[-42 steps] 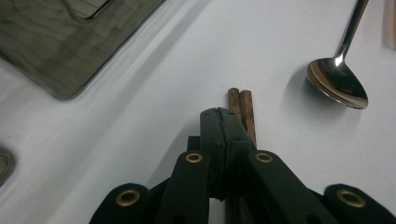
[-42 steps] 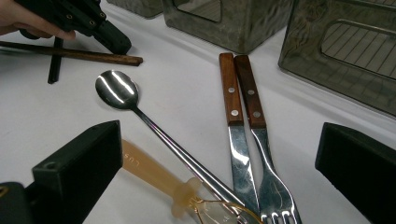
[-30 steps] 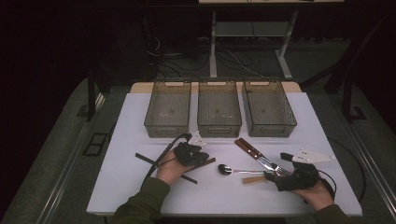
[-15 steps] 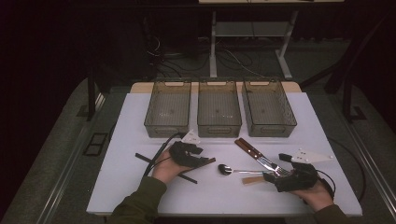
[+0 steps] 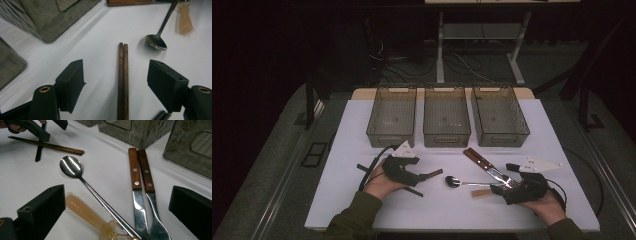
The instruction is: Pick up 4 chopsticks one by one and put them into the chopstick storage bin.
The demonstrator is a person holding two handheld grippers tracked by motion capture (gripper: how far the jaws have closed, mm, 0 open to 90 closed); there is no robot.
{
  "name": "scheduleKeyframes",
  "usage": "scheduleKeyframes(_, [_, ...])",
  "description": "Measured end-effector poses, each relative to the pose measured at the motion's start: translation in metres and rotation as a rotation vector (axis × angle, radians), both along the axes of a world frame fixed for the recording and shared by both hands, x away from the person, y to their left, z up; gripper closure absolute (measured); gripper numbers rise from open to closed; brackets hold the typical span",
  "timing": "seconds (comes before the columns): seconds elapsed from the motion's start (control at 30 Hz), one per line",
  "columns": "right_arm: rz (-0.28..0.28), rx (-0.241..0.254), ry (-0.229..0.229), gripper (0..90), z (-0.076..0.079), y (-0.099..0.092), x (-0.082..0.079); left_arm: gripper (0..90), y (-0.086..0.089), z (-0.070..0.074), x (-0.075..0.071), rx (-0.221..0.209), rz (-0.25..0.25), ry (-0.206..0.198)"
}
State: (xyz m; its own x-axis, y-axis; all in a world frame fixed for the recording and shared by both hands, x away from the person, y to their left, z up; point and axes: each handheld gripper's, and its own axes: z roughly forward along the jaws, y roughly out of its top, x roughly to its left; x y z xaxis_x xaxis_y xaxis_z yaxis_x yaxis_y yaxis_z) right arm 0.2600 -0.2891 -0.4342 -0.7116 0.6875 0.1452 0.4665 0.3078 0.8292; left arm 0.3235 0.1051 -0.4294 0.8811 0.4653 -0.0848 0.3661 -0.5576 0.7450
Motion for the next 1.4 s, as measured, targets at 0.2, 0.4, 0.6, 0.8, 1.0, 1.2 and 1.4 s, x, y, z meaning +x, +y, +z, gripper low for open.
scheduleKeyframes(0.2, [0.013, -0.015, 0.000, 0.4, 0.001, -0.001, -0.001, 24.1, 0.012, 0.008, -0.013, -0.040, 0.009, -0.034])
scheduleKeyframes(0.4, [0.014, -0.020, 0.016, 0.4, 0.000, 0.001, -0.001, 19.9, 0.024, 0.009, -0.022, -0.045, 0.011, -0.037])
scheduleKeyframes(0.6, [0.006, -0.029, 0.016, 0.4, 0.001, 0.000, 0.000, 19.3, 0.038, 0.010, -0.027, -0.056, 0.036, -0.045])
scheduleKeyframes(0.8, [0.007, -0.034, 0.013, 0.4, 0.002, 0.001, -0.003, 21.7, 0.055, 0.011, -0.035, -0.070, 0.058, -0.051])
scheduleKeyframes(1.0, [0.009, -0.036, 0.015, 0.5, 0.002, 0.001, -0.004, 26.5, 0.069, 0.011, -0.043, -0.080, 0.088, -0.056])
scheduleKeyframes(1.2, [0.007, -0.027, 0.024, 0.5, 0.002, -0.001, -0.003, 33.8, 0.085, 0.010, -0.053, -0.094, 0.120, -0.054])
scheduleKeyframes(1.4, [0.009, -0.032, 0.033, 0.5, 0.000, -0.001, -0.004, 47.0, 0.096, 0.009, -0.059, -0.103, 0.144, -0.047])
